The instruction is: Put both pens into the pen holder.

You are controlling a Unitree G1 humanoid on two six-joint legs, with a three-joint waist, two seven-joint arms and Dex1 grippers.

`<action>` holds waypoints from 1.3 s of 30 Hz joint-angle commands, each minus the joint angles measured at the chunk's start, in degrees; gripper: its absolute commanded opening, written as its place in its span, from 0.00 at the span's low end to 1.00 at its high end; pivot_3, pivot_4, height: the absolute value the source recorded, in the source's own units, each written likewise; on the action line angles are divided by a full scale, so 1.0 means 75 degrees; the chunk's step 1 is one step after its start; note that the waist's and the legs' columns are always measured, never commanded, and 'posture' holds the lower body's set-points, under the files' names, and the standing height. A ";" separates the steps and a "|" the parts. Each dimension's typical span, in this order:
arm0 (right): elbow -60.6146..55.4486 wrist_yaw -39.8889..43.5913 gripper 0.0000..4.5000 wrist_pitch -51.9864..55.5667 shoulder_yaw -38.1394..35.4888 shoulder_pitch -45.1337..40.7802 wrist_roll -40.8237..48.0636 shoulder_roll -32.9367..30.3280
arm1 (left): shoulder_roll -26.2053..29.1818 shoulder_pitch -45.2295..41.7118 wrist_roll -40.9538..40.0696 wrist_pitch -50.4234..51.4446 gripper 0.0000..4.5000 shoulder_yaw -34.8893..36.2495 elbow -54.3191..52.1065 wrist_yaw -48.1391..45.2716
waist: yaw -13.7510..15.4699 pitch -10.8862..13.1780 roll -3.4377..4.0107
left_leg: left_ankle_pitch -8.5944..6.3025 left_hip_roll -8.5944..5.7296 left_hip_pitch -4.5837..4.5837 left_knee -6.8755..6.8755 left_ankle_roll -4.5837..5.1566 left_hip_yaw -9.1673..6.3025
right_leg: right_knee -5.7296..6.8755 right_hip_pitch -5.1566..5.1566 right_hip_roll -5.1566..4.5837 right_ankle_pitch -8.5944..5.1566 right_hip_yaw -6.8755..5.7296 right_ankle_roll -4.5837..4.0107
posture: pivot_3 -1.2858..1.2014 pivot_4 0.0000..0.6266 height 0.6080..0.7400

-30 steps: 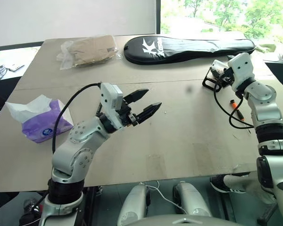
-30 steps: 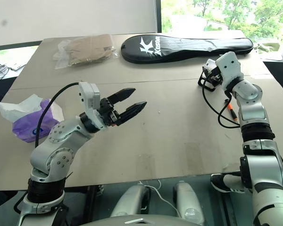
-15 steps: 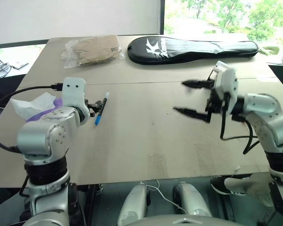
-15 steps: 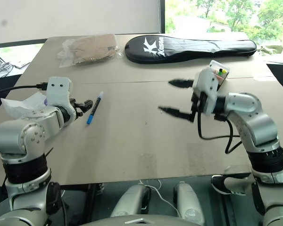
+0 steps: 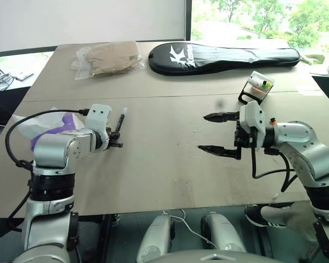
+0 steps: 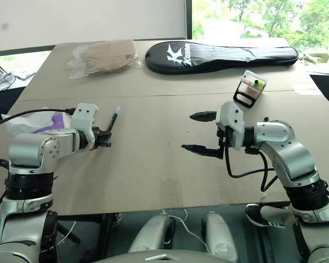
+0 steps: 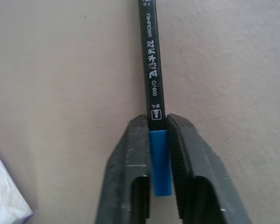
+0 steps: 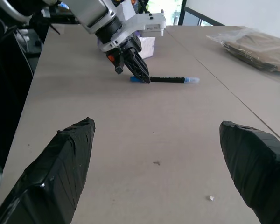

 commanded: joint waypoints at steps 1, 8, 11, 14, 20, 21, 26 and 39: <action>-0.0370 -0.0488 1.00 0.0959 -0.0083 -0.0065 0.0581 0.0287 | 0.0008 0.0353 0.0037 -0.0392 0.01 -0.0117 -0.0051 -0.0369 | 0.0022 -0.0003 0.0005 | 0.0000 0.0000 0.0000 0.0000 0.0000 -0.0001 | 0.0001 0.0000 0.0000 0.0000 0.0000 0.0000 | 0.52 0.24 1.00; 0.0016 -0.1963 1.00 0.3235 -0.0246 -0.0822 0.1675 0.1631 | 0.0494 0.2218 -0.0026 -0.3980 0.01 0.0285 -0.2782 -0.2296 | 0.0034 0.0006 -0.0010 | 0.0000 0.0000 -0.0032 -0.0001 -0.0001 -0.0001 | -0.0009 -0.0022 -0.0013 0.0001 0.0003 -0.0002 | 0.52 0.24 1.00; 0.0665 -0.2656 1.00 0.4089 -0.0490 -0.1351 0.2088 0.2329 | 0.0924 0.3297 0.0576 -0.5957 0.01 -0.0071 -0.3551 -0.3150 | 0.0023 0.0002 -0.0009 | 0.0000 0.0001 -0.0037 -0.0020 -0.0002 -0.0004 | -0.0038 -0.0023 -0.0016 0.0002 0.0000 -0.0006 | 0.52 0.24 1.00; 0.1167 -0.3206 1.00 0.4715 -0.0841 -0.1710 0.2385 0.2846 | 0.0973 0.3426 0.1043 -0.6716 0.01 -0.0355 -0.3618 -0.3174 | 0.0097 0.0001 -0.0010 | -0.0007 -0.0003 -0.0037 -0.0038 0.0013 -0.0012 | -0.0049 -0.0022 -0.0024 0.0002 -0.0012 -0.0008 | 0.52 0.24 1.00; 0.1661 -0.3844 0.94 0.5121 -0.1212 -0.2036 0.2649 0.3673 | 0.0808 0.3464 0.1679 -0.7755 0.00 -0.0689 -0.3674 -0.3155 | 0.0030 0.0001 -0.0010 | -0.0017 -0.0008 -0.0046 -0.0043 0.0030 -0.0017 | -0.0063 -0.0022 -0.0022 0.0004 -0.0020 -0.0005 | 0.52 0.24 1.00; 0.1690 -0.3899 0.88 0.5108 -0.1249 -0.2053 0.2638 0.3734 | 0.0798 0.3500 0.1751 -0.7871 0.00 -0.0680 -0.3632 -0.3162 | 0.0012 0.0001 -0.0010 | -0.0017 -0.0008 -0.0047 -0.0045 0.0030 -0.0017 | -0.0063 -0.0025 -0.0021 0.0004 -0.0020 -0.0005 | 0.52 0.24 1.00; 0.1762 -0.4091 0.34 0.5239 -0.1528 -0.2101 0.2823 0.3890 | 0.0700 0.3622 0.1731 -0.8078 0.00 -0.0530 -0.3581 -0.3213 | 0.0002 0.0001 -0.0010 | -0.0018 -0.0005 -0.0043 -0.0059 0.0033 -0.0016 | -0.0062 -0.0027 -0.0013 0.0004 -0.0021 -0.0005 | 0.52 0.24 1.00; 0.1240 -0.3951 0.02 0.4252 -0.1998 -0.2009 0.2375 0.2704 | -0.0052 0.2572 -0.0870 -0.6272 0.47 0.0629 -0.3610 -0.2992 | 0.0003 0.0001 -0.0010 | -0.0018 -0.0007 -0.0040 -0.0034 0.0036 -0.0019 | -0.0057 -0.0015 -0.0008 0.0004 -0.0066 -0.0001 | 0.52 0.24 1.00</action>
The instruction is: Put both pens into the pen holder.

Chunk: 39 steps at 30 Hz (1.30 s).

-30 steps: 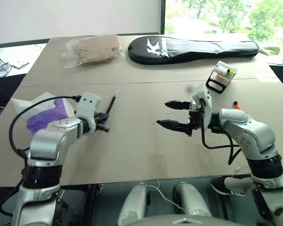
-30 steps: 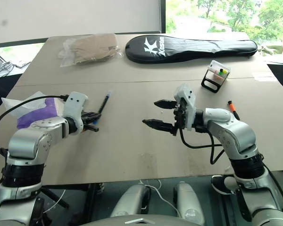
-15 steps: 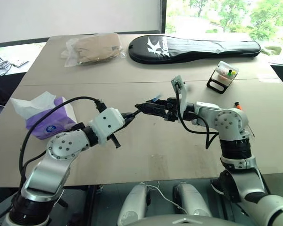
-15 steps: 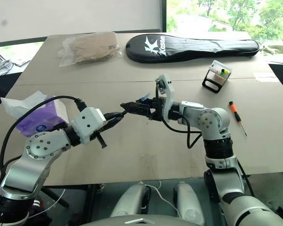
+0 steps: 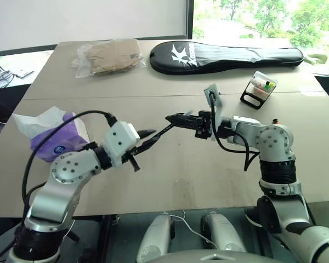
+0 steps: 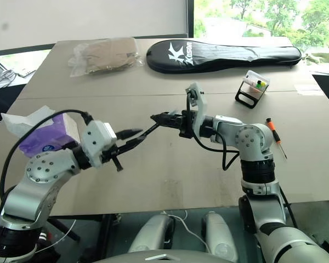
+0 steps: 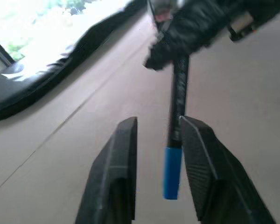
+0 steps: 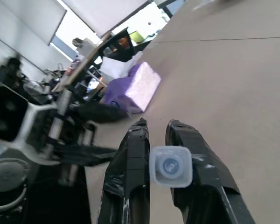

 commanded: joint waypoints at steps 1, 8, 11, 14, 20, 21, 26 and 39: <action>-0.0406 0.0091 0.02 -0.1300 -0.0751 -0.0210 -0.0465 -0.0570 | -0.0183 -0.0185 -0.0962 0.0912 0.47 0.0525 -0.0320 0.0440 | -0.0003 0.0000 0.0000 | 0.0000 0.0000 0.0000 0.0003 0.0000 0.0000 | 0.0001 0.0001 0.0000 0.0000 0.0000 0.0001 | 0.52 0.24 1.00; 0.0414 0.0513 0.02 -0.4656 -0.0603 -0.0857 -0.3180 -0.2822 | -0.0477 -0.0733 -0.1004 0.1310 0.47 -0.0123 -0.0238 0.0709 | 0.0012 0.0006 0.0008 | 0.0001 -0.0004 -0.0027 0.0031 -0.0002 -0.0009 | 0.0002 -0.0006 0.0005 0.0000 -0.0018 0.0003 | 0.52 0.24 1.00; 0.0953 0.0382 0.02 -0.5217 -0.0290 -0.1011 -0.4274 -0.3646 | -0.0705 -0.1046 -0.0830 0.1174 0.47 -0.0453 -0.0117 0.0797 | 0.0005 0.0004 0.0005 | 0.0001 0.0002 -0.0023 0.0030 -0.0003 -0.0004 | 0.0002 -0.0003 0.0009 0.0000 -0.0012 0.0002 | 0.52 0.24 1.00; 0.1207 0.0245 0.02 -0.5253 -0.0279 -0.1073 -0.4609 -0.3793 | -0.0865 -0.1252 -0.0990 0.1184 0.47 -0.0618 -0.0135 0.0684 | -0.0015 0.0005 0.0006 | 0.0002 0.0006 -0.0021 0.0030 -0.0004 0.0009 | 0.0005 -0.0005 0.0011 0.0000 0.0006 0.0001 | 0.52 0.24 1.00; 0.1627 0.0067 0.02 -0.5288 -0.0079 -0.0973 -0.5163 -0.3636 | -0.0816 -0.1319 -0.1541 0.1475 0.47 -0.0634 -0.0252 0.0227 | 0.0008 0.0005 0.0005 | 0.0014 0.0007 -0.0027 0.0032 -0.0023 0.0006 | 0.0001 -0.0006 0.0011 0.0000 0.0023 0.0001 | 0.52 0.24 1.00; 0.1750 0.0030 0.02 -0.5327 -0.0038 -0.0995 -0.5276 -0.3619 | -0.0805 -0.1297 -0.1576 0.1493 0.47 -0.0611 -0.0271 0.0215 | 0.0011 0.0005 0.0005 | 0.0015 0.0006 -0.0028 0.0034 -0.0025 0.0006 | 0.0000 -0.0005 0.0010 0.0000 0.0027 0.0001 | 0.52 0.24 1.00; 0.1976 0.0071 0.02 -0.5271 0.0050 -0.1007 -0.5566 -0.3621 | -0.0772 -0.1101 -0.1742 0.1598 0.47 -0.0431 -0.0412 0.0284 | 0.0028 0.0005 0.0006 | 0.0017 0.0005 -0.0030 0.0035 -0.0029 0.0002 | 0.0000 -0.0006 0.0009 0.0000 0.0031 0.0001 | 0.52 0.24 1.00; 0.2078 -0.0055 0.02 -0.5271 0.0335 -0.0963 -0.6233 -0.3588 | -0.0826 -0.0838 -0.1979 0.1658 1.00 -0.0440 -0.0641 0.0551 | 0.0023 0.0005 0.0006 | 0.0018 0.0005 -0.0031 0.0038 -0.0030 0.0003 | 0.0000 -0.0006 0.0009 0.0000 0.0034 0.0001 | 0.52 0.24 1.00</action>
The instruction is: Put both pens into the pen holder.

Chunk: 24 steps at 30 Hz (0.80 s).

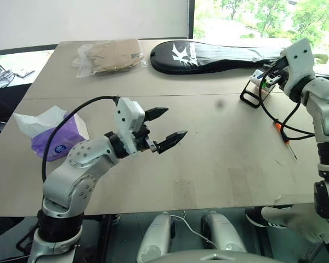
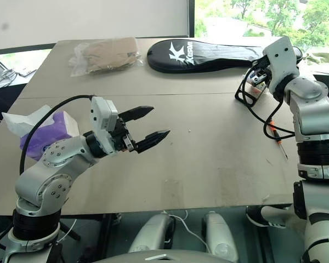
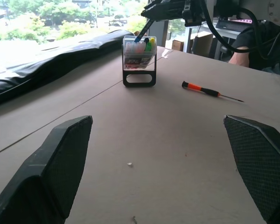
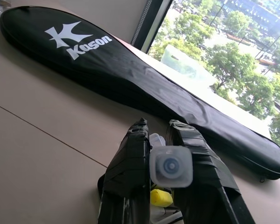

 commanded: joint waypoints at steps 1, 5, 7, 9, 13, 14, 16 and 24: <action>0.0309 -0.0193 0.02 -0.0305 0.0261 -0.0258 -0.0524 -0.0025 | -0.0027 -0.0043 -0.0056 -0.0120 1.00 0.0056 -0.0331 0.0074 | -0.0011 0.0000 0.0000 | 0.0000 0.0000 0.0001 0.0000 0.0000 0.0001 | 0.0000 0.0000 0.0000 0.0000 0.0001 0.0000 | 0.52 0.24 1.00; 0.1184 -0.0040 0.25 -0.0499 0.0599 -0.0515 -0.0841 0.0043 | -0.0046 -0.0069 -0.0023 -0.0152 1.00 -0.0009 -0.0340 0.0093 | -0.0011 0.0000 0.0000 | 0.0001 0.0000 0.0003 0.0000 -0.0001 0.0002 | 0.0002 0.0000 0.0001 0.0000 0.0001 0.0000 | 0.52 0.24 1.00; 0.1379 0.0144 0.39 -0.0598 0.0686 -0.0610 -0.0897 0.0071 | -0.0044 -0.0055 -0.0032 -0.0150 1.00 -0.0002 -0.0348 0.0105 | -0.0009 0.0000 0.0000 | 0.0001 0.0000 0.0003 0.0000 -0.0001 0.0003 | 0.0002 0.0000 0.0002 0.0000 0.0002 0.0000 | 0.52 0.24 1.00; 0.1408 0.0095 0.60 -0.0685 0.0633 -0.0710 -0.0935 0.0093 | -0.0029 0.0012 -0.0061 -0.0143 1.00 0.0056 -0.0385 0.0131 | -0.0009 0.0000 0.0001 | 0.0001 0.0000 0.0002 0.0000 -0.0001 0.0003 | 0.0000 0.0000 0.0002 0.0000 0.0002 0.0000 | 0.52 0.24 1.00; 0.0798 0.0309 0.88 -0.0730 0.0252 -0.0597 -0.0512 0.0176 | -0.0057 0.0163 0.0150 -0.0268 1.00 0.0137 -0.0404 0.0344 | -0.0007 0.0000 0.0000 | 0.0001 0.0000 0.0000 0.0000 -0.0001 0.0003 | 0.0001 -0.0001 0.0001 0.0000 0.0003 0.0000 | 0.52 0.24 1.00; 0.0621 0.0382 0.88 -0.0743 0.0173 -0.0542 -0.0387 0.0211 | -0.0072 0.0200 0.0246 -0.0336 1.00 0.0146 -0.0398 0.0410 | -0.0010 0.0000 0.0001 | 0.0001 0.0000 -0.0001 0.0000 -0.0001 0.0001 | 0.0000 -0.0001 0.0001 0.0000 0.0002 0.0000 | 0.52 0.24 1.00; -0.0418 0.1050 0.88 -0.0850 0.0043 -0.0067 0.0242 0.0250 | -0.0174 0.0418 0.0200 -0.0232 1.00 0.0342 -0.0348 0.0707 | -0.0001 0.0000 0.0000 | 0.0001 0.0000 0.0000 -0.0001 -0.0001 0.0001 | 0.0000 -0.0001 0.0001 0.0000 0.0002 0.0000 | 0.52 0.24 1.00; -0.4045 0.1668 0.88 0.0461 -0.0651 0.3345 0.2366 0.0618 | -0.0424 0.2397 0.0419 -0.0071 1.00 0.1323 -0.0710 0.1693 | 0.0063 -0.0003 -0.0002 | -0.0019 0.0002 -0.0011 0.0009 0.0032 -0.0024 | -0.0007 0.0002 -0.0009 0.0000 -0.0016 0.0000 | 0.52 0.24 1.00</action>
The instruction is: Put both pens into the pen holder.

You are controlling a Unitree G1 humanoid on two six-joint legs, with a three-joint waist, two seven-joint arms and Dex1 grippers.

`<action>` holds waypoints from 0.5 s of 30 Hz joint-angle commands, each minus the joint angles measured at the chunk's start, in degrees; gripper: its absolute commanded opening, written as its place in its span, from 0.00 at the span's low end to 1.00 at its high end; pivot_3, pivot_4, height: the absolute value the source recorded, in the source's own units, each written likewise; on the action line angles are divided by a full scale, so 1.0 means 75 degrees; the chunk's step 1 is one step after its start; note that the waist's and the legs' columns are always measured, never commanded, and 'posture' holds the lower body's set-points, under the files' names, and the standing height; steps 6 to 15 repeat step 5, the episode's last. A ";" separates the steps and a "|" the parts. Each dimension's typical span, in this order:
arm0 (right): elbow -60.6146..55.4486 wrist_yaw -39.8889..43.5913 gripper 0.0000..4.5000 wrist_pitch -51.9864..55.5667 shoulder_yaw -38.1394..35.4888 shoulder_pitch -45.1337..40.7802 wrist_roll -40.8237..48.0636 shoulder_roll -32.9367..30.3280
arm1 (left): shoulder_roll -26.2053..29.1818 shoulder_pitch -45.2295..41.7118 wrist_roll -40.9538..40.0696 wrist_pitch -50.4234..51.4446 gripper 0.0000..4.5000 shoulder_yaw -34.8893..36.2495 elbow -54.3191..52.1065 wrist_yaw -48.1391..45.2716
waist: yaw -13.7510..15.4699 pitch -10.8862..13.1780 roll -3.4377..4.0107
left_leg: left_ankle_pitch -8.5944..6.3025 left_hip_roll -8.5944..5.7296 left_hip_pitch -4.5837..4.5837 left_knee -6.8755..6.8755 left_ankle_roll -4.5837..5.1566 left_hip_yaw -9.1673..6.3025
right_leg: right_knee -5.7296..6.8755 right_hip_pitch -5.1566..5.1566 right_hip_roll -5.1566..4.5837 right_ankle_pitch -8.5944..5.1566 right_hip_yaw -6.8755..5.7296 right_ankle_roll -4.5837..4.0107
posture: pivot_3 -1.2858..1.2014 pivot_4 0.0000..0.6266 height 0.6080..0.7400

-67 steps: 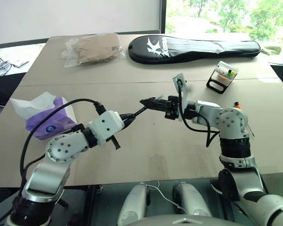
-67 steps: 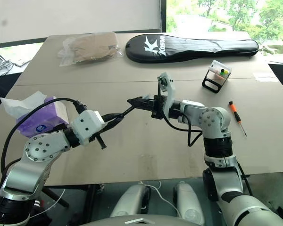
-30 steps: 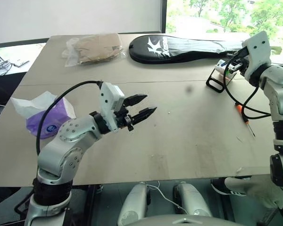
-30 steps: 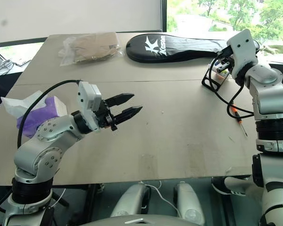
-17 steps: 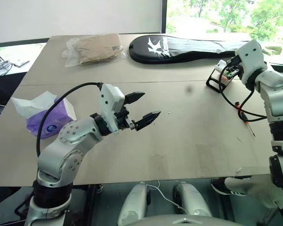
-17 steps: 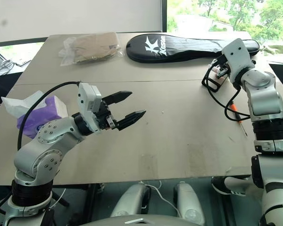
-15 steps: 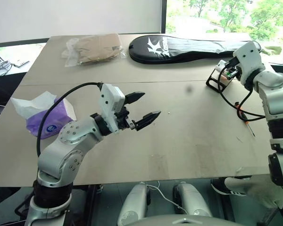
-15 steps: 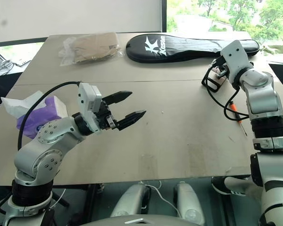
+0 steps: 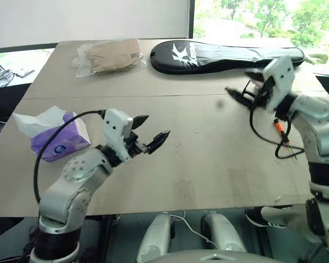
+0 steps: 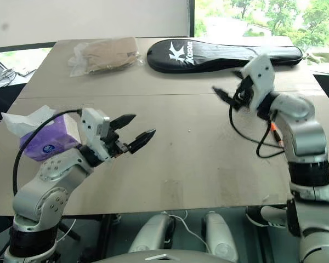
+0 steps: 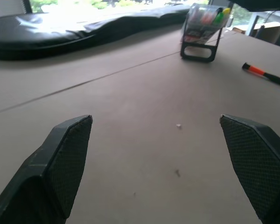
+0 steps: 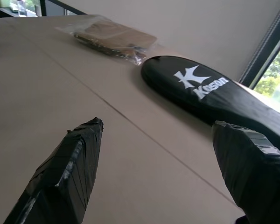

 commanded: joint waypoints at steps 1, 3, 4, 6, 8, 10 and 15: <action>-0.1100 -0.0083 0.88 -0.0020 -0.0451 0.1328 0.0124 -0.0224 | 0.0004 0.0814 -0.0119 0.0001 1.00 0.0755 -0.0689 0.0232 | 0.0036 -0.0001 -0.0001 | 0.0000 -0.0003 -0.0008 0.0004 0.0000 -0.0006 | -0.0001 -0.0002 -0.0004 0.0000 -0.0007 0.0000 | 0.52 0.24 1.00; -0.1427 -0.0142 0.88 -0.0155 -0.0576 0.2034 0.0051 -0.0345 | 0.0026 0.1308 -0.0299 0.0081 1.00 0.1199 -0.0874 0.0262 | 0.0051 0.0000 -0.0001 | 0.0000 -0.0006 -0.0012 0.0011 0.0001 -0.0011 | -0.0001 -0.0002 -0.0008 0.0000 -0.0012 0.0000 | 0.52 0.24 1.00; -0.1562 -0.0247 0.88 -0.0093 -0.0679 0.2246 0.0145 -0.0318 | 0.0072 0.1498 -0.0355 0.0091 1.00 0.1373 -0.0935 0.0227 | 0.0048 -0.0001 0.0000 | 0.0000 -0.0006 -0.0011 0.0013 0.0001 -0.0010 | 0.0001 -0.0002 -0.0007 0.0000 -0.0012 0.0000 | 0.52 0.24 1.00; -0.1690 -0.0325 0.88 -0.0098 -0.0760 0.2510 0.0173 -0.0299 | 0.0089 0.1680 -0.0466 0.0098 1.00 0.1583 -0.0984 0.0183 | 0.0048 -0.0001 0.0000 | 0.0000 -0.0005 -0.0006 0.0012 0.0001 -0.0010 | 0.0003 0.0000 -0.0007 0.0000 -0.0012 0.0000 | 0.52 0.24 1.00; -0.1690 -0.0325 0.88 -0.0098 -0.0760 0.2510 0.0173 -0.0299 | 0.0089 0.1680 -0.0466 0.0098 1.00 0.1583 -0.0984 0.0183 | 0.0048 -0.0001 0.0000 | 0.0000 -0.0005 -0.0006 0.0012 0.0001 -0.0010 | 0.0003 0.0000 -0.0007 0.0000 -0.0012 0.0000 | 0.52 0.24 1.00; -0.1690 -0.0325 0.88 -0.0098 -0.0760 0.2510 0.0173 -0.0299 | 0.0089 0.1680 -0.0466 0.0098 1.00 0.1583 -0.0984 0.0183 | 0.0048 -0.0001 0.0000 | 0.0000 -0.0005 -0.0006 0.0012 0.0001 -0.0010 | 0.0003 0.0000 -0.0007 0.0000 -0.0012 0.0000 | 0.52 0.24 1.00; -0.1690 -0.0325 0.88 -0.0098 -0.0760 0.2510 0.0173 -0.0299 | 0.0089 0.1680 -0.0466 0.0098 1.00 0.1583 -0.0984 0.0183 | 0.0048 -0.0001 0.0000 | 0.0000 -0.0005 -0.0006 0.0012 0.0001 -0.0010 | 0.0003 0.0000 -0.0007 0.0000 -0.0012 0.0000 | 0.52 0.24 1.00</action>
